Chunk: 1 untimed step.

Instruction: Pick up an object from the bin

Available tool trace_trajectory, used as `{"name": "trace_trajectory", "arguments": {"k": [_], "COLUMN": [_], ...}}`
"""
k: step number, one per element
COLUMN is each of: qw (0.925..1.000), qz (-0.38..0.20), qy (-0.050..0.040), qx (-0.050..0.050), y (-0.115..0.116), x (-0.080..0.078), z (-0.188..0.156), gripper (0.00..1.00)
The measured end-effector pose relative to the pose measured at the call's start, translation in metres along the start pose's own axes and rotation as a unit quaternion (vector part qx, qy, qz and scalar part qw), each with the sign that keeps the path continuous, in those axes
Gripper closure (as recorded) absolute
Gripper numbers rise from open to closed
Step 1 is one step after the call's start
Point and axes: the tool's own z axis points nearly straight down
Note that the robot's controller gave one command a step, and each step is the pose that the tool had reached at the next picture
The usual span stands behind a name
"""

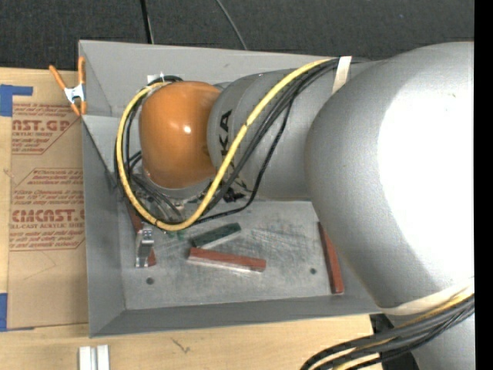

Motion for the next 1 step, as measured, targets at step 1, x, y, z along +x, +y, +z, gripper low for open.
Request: {"name": "trace_trajectory", "arguments": {"k": [1], "qw": [1.0], "qz": [0.001], "qy": [-0.0036], "qx": [-0.001], "y": [-0.0009], "x": [-0.0024], "z": [-0.0048], "gripper": [0.0]}}
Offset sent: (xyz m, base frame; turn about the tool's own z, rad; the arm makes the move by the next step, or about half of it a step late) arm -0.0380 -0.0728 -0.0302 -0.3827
